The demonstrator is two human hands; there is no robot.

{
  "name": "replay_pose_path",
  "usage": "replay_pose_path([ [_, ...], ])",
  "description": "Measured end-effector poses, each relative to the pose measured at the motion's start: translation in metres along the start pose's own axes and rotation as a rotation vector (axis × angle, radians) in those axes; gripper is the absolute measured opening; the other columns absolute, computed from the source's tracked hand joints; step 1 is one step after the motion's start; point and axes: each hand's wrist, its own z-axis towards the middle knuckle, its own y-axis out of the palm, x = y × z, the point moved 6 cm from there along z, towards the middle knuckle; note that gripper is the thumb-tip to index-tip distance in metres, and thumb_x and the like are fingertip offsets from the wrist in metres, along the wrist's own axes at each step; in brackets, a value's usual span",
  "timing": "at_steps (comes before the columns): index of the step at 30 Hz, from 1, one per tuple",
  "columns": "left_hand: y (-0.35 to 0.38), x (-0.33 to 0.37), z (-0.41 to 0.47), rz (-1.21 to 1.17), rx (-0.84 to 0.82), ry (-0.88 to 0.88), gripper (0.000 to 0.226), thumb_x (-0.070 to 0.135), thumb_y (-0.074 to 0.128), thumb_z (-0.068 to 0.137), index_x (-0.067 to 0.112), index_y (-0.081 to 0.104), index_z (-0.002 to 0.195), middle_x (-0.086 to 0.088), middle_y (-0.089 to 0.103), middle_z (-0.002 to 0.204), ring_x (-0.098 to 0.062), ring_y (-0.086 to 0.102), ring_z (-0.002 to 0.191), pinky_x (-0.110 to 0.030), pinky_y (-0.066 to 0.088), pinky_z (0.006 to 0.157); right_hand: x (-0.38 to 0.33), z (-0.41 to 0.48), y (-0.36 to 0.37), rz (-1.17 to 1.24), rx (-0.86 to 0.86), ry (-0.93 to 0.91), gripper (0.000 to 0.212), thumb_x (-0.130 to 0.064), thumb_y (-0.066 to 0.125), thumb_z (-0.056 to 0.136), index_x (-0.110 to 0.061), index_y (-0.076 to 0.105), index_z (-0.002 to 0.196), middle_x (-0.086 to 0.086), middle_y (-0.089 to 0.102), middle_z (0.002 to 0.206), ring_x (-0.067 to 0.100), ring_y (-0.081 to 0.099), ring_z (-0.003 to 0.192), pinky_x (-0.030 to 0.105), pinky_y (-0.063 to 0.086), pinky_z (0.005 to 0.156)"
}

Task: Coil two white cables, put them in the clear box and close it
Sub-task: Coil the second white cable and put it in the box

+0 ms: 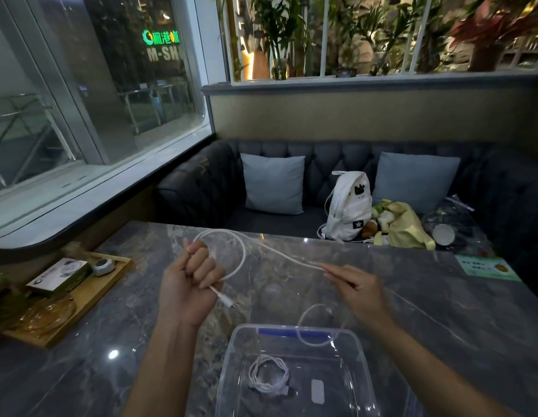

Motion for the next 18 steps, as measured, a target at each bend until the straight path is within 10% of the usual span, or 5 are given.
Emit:
replay_pose_path([
  [7,-0.012,0.000,0.006,0.164,0.129,0.059,0.039,0.032,0.029,0.098,0.020,0.044,0.064,0.007,0.014,0.049,-0.007,0.012,0.040,-0.012,0.031,0.044,-0.025,-0.013,0.024,-0.605,-0.230,-0.451,0.016,-0.010,0.075,0.066,-0.021,0.075,0.079,-0.001,0.062,0.057,0.017,0.055,0.042,0.021,0.044,0.035],
  [12,-0.028,-0.014,0.012,0.549,0.194,0.003,0.033,0.022,0.028,0.100,0.017,0.044,0.072,0.008,0.043,0.046,-0.005,0.040,0.038,-0.038,0.061,0.062,-0.053,-0.016,0.045,-0.616,-0.504,-0.565,0.010,-0.008,0.073,0.066,-0.015,0.067,0.062,-0.001,0.059,0.060,0.017,0.054,0.046,0.025,0.042,0.034],
  [18,-0.035,-0.045,0.006,0.673,0.146,-0.196,0.028,0.025,0.032,0.099,0.008,0.047,0.082,-0.016,0.075,0.086,-0.032,0.072,0.075,-0.044,0.059,0.057,-0.092,-0.011,0.045,-0.374,-0.588,-0.567,0.008,-0.011,0.067,0.079,-0.008,0.066,0.072,0.006,0.066,0.073,0.023,0.059,0.053,0.026,0.044,0.043],
])
